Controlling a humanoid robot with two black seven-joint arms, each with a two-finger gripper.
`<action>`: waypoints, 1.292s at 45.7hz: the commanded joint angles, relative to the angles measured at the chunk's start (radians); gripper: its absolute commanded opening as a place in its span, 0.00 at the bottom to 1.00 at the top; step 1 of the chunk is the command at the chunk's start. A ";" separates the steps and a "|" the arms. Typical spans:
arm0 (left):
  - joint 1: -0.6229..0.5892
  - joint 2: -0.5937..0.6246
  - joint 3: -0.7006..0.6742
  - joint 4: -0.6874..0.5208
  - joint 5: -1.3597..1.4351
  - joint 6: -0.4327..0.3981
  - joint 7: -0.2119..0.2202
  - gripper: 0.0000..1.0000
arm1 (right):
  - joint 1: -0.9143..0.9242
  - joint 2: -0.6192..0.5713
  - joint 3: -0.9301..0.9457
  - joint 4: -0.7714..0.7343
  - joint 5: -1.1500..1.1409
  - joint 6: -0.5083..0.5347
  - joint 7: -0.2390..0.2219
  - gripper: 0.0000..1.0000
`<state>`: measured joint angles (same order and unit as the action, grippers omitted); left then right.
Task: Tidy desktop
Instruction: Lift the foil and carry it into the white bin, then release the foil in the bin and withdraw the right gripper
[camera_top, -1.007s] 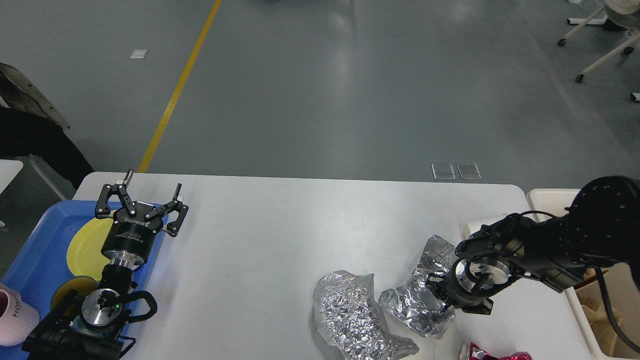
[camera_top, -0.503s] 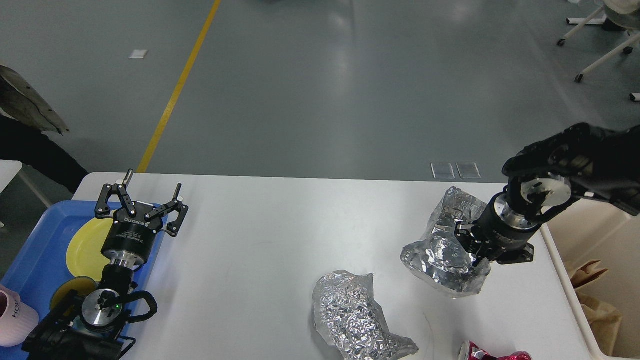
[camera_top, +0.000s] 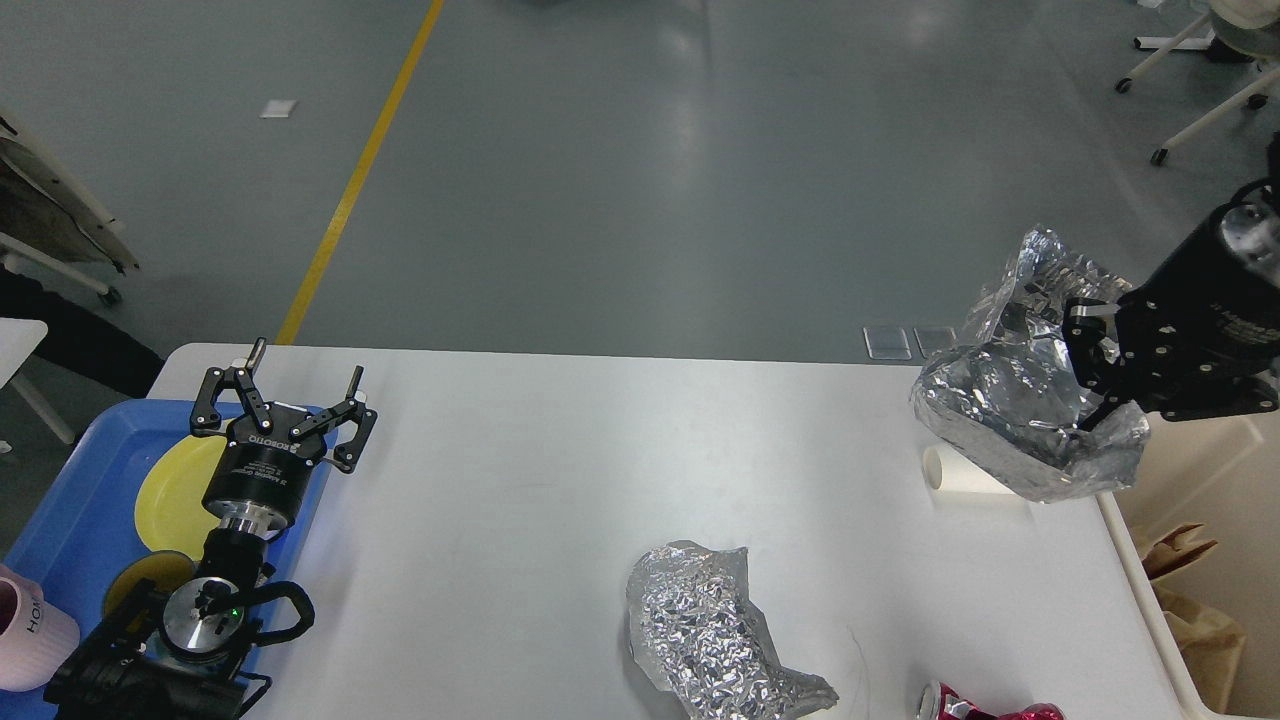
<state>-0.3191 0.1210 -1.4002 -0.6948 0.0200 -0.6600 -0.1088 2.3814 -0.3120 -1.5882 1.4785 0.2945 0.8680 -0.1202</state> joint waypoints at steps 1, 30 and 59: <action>0.000 0.000 0.000 0.000 0.000 0.000 0.000 0.97 | 0.004 -0.012 -0.012 0.005 0.000 -0.018 0.002 0.00; 0.000 0.000 0.000 0.000 0.000 -0.001 -0.002 0.97 | -0.666 -0.538 0.155 -0.559 -0.081 -0.187 -0.012 0.00; 0.000 0.000 0.000 0.000 0.000 0.000 -0.002 0.97 | -1.831 -0.141 0.714 -1.494 -0.080 -0.638 -0.030 0.00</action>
<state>-0.3191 0.1213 -1.4005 -0.6949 0.0199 -0.6600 -0.1103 0.6164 -0.5086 -0.8738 0.0148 0.2163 0.3492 -0.1366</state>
